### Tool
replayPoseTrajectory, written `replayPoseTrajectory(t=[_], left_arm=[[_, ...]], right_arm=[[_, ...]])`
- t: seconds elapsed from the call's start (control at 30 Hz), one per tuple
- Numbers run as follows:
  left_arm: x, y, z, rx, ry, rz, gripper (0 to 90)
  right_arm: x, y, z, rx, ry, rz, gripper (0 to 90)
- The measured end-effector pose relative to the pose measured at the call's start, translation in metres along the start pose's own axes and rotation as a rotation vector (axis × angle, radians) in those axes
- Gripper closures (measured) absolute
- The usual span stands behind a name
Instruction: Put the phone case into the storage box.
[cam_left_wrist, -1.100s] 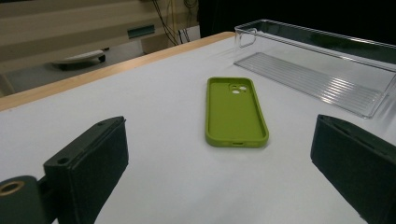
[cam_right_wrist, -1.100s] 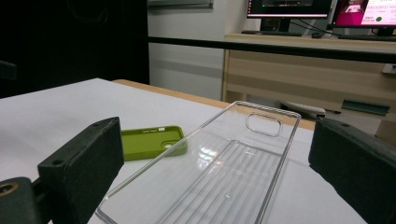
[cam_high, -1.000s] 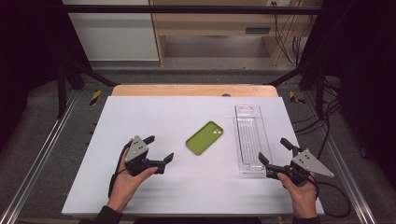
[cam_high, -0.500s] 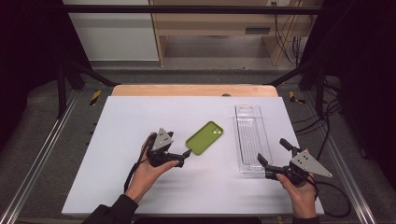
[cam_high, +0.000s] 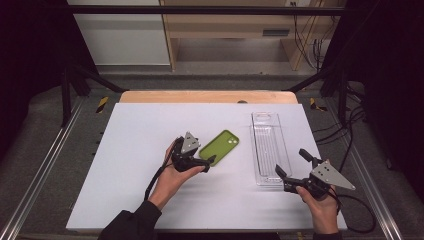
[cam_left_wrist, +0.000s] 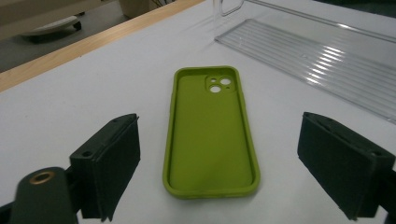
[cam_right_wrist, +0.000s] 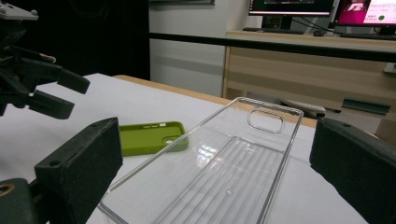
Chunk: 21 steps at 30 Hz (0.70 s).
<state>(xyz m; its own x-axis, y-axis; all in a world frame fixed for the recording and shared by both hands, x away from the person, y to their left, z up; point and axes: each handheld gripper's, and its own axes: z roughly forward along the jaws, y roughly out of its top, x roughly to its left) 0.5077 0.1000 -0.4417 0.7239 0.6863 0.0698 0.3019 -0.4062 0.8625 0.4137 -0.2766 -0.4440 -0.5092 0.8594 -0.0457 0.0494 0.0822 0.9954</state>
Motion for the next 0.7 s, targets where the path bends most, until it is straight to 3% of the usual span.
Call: replayPoseTrajectory(t=[0.2,0.4,0.5,0.53,0.63,0.7], left_arm=[[0.002,-0.001,0.012,0.028,-0.004,-0.009,15.2],[0.005,0.000,0.020,0.035,0.005,-0.037,26.4],[0.005,0.000,0.024,0.049,0.007,-0.039,41.2],[0.004,0.000,0.025,0.057,0.009,-0.035,41.2],[0.001,-0.002,0.031,0.089,0.007,-0.028,53.5],[0.001,-0.004,0.034,0.114,-0.001,-0.043,65.1]], right_arm=[[-0.001,0.000,0.000,-0.005,-0.002,0.007,3.0],[-0.001,-0.001,0.001,0.000,0.003,0.003,3.1],[-0.001,-0.001,0.002,0.001,0.003,0.006,3.2],[0.000,-0.001,0.002,0.002,0.003,0.003,3.2],[0.000,-0.001,0.002,0.005,0.002,0.002,3.2],[0.000,-0.001,0.001,0.006,0.001,0.003,3.3]])
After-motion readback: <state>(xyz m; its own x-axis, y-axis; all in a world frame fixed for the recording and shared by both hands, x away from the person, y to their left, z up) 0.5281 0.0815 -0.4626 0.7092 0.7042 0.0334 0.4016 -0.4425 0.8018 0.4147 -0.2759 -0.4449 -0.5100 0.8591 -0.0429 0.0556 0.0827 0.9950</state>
